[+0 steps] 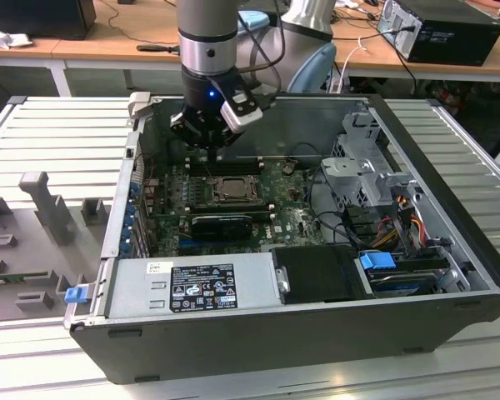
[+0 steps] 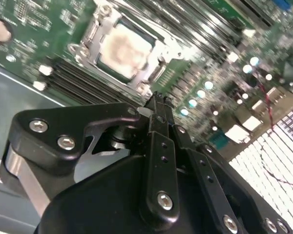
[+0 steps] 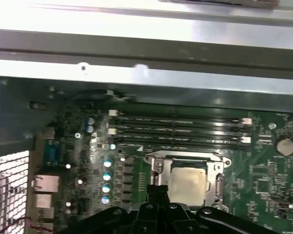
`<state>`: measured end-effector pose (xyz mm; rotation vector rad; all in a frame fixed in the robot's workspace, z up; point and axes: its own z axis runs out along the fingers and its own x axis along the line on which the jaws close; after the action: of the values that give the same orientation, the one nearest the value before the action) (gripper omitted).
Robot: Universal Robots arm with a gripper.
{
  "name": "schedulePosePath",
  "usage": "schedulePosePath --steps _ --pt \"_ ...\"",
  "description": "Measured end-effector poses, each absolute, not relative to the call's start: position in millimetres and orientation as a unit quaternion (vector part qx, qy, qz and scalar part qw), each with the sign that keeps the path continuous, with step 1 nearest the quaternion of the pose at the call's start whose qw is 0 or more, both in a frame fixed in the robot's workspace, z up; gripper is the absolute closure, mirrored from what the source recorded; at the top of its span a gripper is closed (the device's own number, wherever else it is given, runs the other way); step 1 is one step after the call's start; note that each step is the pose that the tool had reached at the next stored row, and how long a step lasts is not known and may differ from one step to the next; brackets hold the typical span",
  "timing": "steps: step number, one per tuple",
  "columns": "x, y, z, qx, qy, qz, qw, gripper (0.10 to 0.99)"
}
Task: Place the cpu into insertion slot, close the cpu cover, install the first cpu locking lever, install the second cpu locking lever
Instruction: 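Install the first cpu locking lever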
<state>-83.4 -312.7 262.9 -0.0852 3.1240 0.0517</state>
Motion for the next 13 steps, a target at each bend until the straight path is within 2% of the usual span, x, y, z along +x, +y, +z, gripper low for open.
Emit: schedulePosePath --steps 6,13 --pt "-114.8 -310.1 261.0 -0.027 0.999 0.017 0.008 0.98" --pt "-118.5 -294.8 259.1 -0.027 0.999 0.017 0.008 0.98"
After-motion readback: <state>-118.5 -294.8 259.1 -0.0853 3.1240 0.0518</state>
